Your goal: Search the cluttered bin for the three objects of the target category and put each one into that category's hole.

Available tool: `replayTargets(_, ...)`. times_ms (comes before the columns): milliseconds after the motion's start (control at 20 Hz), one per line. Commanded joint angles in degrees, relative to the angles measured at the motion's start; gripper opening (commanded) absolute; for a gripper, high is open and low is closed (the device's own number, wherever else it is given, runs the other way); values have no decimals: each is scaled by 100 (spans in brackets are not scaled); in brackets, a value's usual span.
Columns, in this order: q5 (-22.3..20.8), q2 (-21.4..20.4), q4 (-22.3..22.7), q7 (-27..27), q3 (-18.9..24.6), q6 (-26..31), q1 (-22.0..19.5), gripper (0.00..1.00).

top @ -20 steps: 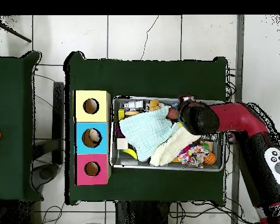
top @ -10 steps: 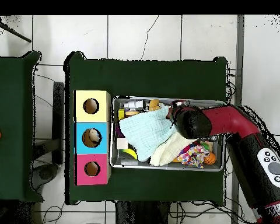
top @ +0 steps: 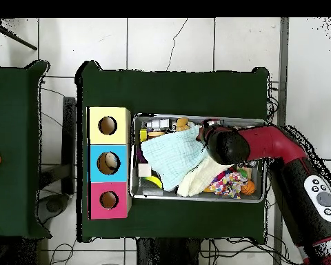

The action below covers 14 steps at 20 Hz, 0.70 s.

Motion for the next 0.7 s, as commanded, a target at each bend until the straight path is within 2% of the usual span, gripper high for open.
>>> replayTargets(50, -193, 182, -118, -202, -220, 104, -1, 100)
replayTargets(450, -149, 185, -225, -304, -173, 215, 39, 100)
replayTargets(700, -66, 180, -470, -447, -120, 444, 114, 100)
